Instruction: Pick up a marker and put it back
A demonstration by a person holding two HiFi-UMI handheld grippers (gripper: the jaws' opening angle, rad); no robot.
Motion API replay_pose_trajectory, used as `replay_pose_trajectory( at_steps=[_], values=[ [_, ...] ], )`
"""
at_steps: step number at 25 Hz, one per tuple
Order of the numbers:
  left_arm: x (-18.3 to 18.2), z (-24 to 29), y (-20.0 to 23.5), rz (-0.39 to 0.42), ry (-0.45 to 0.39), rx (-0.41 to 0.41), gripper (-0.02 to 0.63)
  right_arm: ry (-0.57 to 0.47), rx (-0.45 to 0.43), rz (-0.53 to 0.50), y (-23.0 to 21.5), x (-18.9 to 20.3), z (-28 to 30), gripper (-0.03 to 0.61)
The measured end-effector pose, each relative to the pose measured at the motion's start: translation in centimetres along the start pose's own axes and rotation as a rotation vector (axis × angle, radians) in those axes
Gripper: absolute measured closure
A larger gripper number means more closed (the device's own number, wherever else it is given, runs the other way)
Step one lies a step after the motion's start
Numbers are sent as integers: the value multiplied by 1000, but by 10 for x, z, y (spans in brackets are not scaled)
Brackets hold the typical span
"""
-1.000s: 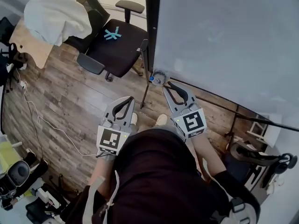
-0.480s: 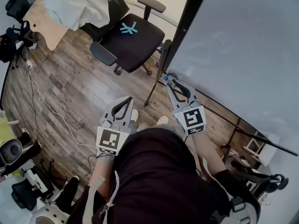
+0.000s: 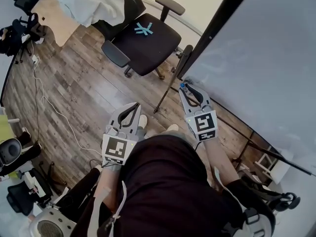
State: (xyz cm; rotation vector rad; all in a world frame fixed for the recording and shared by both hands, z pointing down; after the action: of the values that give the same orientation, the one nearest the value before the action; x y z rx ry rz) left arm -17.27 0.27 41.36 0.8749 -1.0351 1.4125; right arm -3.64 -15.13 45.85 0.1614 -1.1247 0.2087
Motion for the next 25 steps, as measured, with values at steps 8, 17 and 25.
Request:
replay_pose_trajectory(
  at_steps=[8, 17, 25],
  values=[
    [0, 1, 5, -7, -2, 1, 605, 7, 22, -21, -1, -3, 4, 494],
    [-5, 7, 5, 2, -20, 40, 605, -16, 74, 21, -7, -8, -9, 502],
    [-11, 19, 0, 24, -56, 119, 604, -68, 135, 53, -10, -17, -28, 502]
  ],
)
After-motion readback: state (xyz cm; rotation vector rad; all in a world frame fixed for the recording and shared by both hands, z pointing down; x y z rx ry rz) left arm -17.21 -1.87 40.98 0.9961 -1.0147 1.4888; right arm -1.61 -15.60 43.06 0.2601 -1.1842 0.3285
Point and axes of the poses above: the fingertips, and each gripper's own axes: z forward along the fingers, y to its left, x out of its underside, the point moved 5 cm from there along -z, backward along the fingers, and after that the axes turned 7 degrees about -x, right-handed, at the moved point
